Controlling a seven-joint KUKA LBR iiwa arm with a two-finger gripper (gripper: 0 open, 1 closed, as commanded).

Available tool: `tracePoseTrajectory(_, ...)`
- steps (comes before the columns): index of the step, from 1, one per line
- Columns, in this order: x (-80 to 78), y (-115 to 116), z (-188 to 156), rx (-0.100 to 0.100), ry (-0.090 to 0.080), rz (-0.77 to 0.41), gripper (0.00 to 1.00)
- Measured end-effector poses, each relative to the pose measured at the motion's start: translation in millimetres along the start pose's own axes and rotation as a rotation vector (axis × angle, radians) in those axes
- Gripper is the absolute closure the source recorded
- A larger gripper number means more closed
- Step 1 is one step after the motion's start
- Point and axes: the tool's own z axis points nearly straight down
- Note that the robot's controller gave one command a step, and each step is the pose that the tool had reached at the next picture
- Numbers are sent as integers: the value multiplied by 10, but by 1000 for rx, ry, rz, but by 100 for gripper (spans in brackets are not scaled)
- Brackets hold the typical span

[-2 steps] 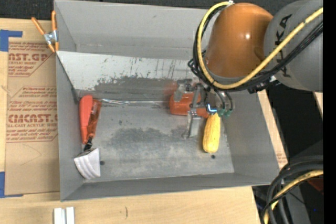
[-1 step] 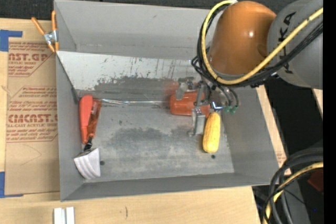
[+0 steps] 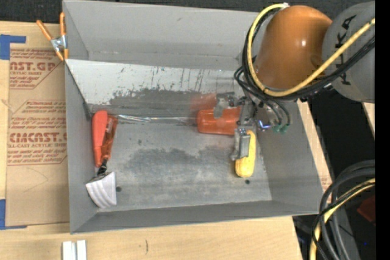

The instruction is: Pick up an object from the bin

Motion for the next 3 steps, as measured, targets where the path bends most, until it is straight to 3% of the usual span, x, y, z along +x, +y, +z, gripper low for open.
tracePoseTrajectory(1,15,-191,112,-2,-1,85,0)
tracePoseTrajectory(2,-138,-577,93,-1,-2,-131,0)
tracePoseTrajectory(3,-70,-700,-80,-1,-3,-94,0)
